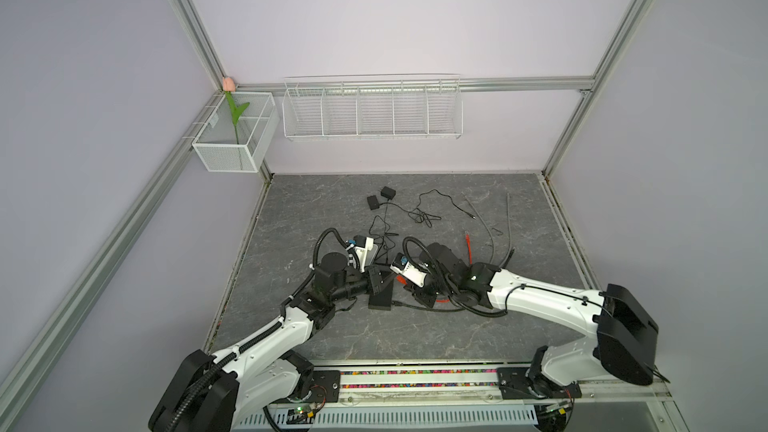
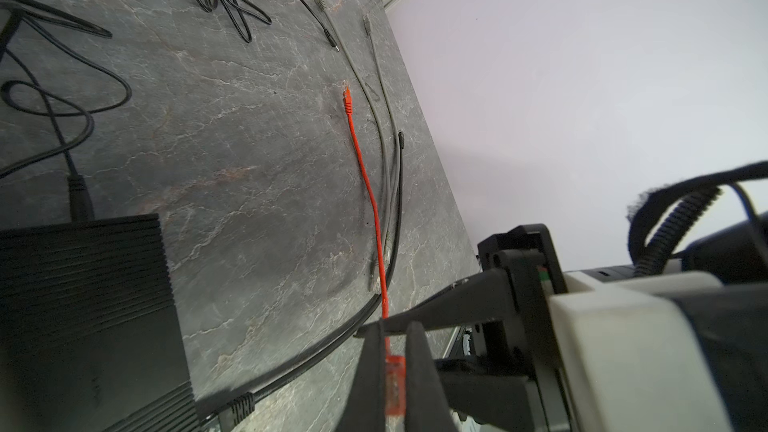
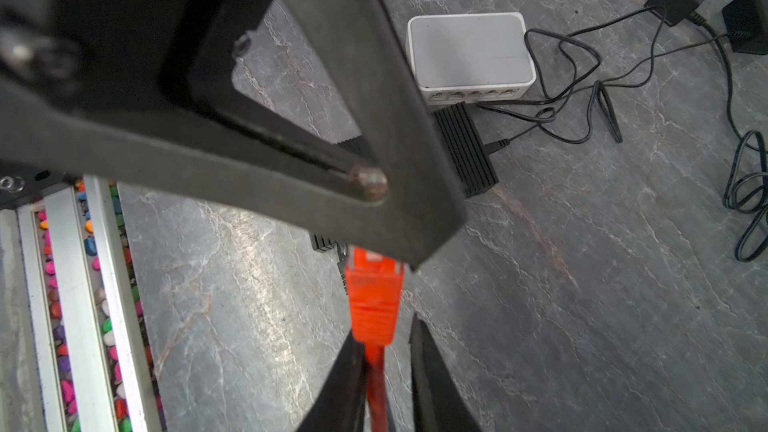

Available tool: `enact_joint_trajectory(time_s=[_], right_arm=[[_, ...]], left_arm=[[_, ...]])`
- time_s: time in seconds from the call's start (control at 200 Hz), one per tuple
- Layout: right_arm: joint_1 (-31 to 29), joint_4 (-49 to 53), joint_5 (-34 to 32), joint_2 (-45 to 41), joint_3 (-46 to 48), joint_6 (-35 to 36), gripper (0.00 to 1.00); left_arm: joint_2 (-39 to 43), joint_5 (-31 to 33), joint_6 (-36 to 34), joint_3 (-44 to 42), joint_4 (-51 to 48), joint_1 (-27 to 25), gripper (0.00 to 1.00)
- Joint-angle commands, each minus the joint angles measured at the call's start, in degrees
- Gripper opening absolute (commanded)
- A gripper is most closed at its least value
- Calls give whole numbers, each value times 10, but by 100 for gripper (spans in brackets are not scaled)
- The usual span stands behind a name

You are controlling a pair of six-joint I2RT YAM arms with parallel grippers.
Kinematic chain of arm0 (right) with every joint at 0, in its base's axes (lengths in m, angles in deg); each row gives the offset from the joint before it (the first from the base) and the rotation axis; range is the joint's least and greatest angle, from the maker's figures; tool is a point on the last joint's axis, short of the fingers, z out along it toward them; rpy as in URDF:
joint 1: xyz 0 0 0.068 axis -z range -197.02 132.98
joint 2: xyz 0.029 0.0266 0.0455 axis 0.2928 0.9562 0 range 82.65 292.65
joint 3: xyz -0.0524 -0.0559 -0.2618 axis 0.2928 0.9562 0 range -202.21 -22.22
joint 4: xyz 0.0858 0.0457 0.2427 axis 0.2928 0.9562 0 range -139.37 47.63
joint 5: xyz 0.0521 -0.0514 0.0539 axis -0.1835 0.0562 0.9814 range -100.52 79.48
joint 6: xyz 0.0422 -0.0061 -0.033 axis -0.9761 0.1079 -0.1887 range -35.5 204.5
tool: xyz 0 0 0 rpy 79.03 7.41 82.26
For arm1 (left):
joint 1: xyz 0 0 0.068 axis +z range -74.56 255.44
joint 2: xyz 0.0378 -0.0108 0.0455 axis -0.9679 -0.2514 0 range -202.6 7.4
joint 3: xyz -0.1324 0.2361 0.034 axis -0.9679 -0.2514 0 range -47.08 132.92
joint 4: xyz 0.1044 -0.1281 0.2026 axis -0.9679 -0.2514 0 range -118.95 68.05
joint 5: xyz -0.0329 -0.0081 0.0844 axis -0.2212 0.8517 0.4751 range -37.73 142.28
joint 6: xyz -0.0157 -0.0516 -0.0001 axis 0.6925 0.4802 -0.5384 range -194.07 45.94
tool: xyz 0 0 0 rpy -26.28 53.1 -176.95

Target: Insert the plug into the switch port

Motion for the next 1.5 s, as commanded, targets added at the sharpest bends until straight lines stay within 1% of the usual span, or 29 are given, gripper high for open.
enact_joint_trajectory(time_s=[0.0,0.06,0.185,0.195,0.22,0.245,0.29,0.33,0.4,0.475,0.595,0.665,0.76,0.915,1.055,1.205,1.38,1.495], right_arm=[[5,-13,-8,3,-2,-3,16],[5,-15,-10,-1,1,-5,7],[7,-21,-6,-16,7,-8,6],[7,-20,-6,-17,7,-8,6],[8,-20,-7,-19,7,-8,7],[8,-18,-9,-22,6,-8,6],[9,-14,-11,-26,5,-5,6],[9,-7,-15,-27,3,-1,6],[9,12,-32,-20,-6,8,6],[10,53,-79,-3,-23,26,7],[16,117,-212,42,-47,66,6],[18,158,-240,77,-71,72,7],[16,190,-233,121,-93,69,6],[7,210,-211,179,-116,69,7],[-2,214,-183,211,-134,72,6],[-5,213,-153,237,-153,76,7],[-10,221,-135,272,-178,81,6],[-10,228,-136,287,-188,84,6]], left_arm=[[12,4,-7,3,-1,-1,0],[13,6,-7,2,-1,-1,0],[12,17,-8,-2,-7,-1,0],[13,20,-9,-2,-9,-1,5],[14,27,-9,-2,-16,0,21],[15,35,-12,-1,-25,0,34],[20,48,-17,-1,-37,0,51],[26,62,-22,-1,-50,1,59],[42,93,-34,4,-88,6,64],[66,136,-42,7,-137,19,65],[106,195,-57,-2,-187,41,65],[109,208,-67,-7,-194,51,65],[83,211,-79,-6,-195,57,64],[20,214,-86,-9,-161,59,61],[-33,217,-97,-8,-127,62,57],[-77,220,-104,5,-112,65,53],[-134,193,-105,18,-86,69,46],[-167,165,-111,32,-87,69,44]])
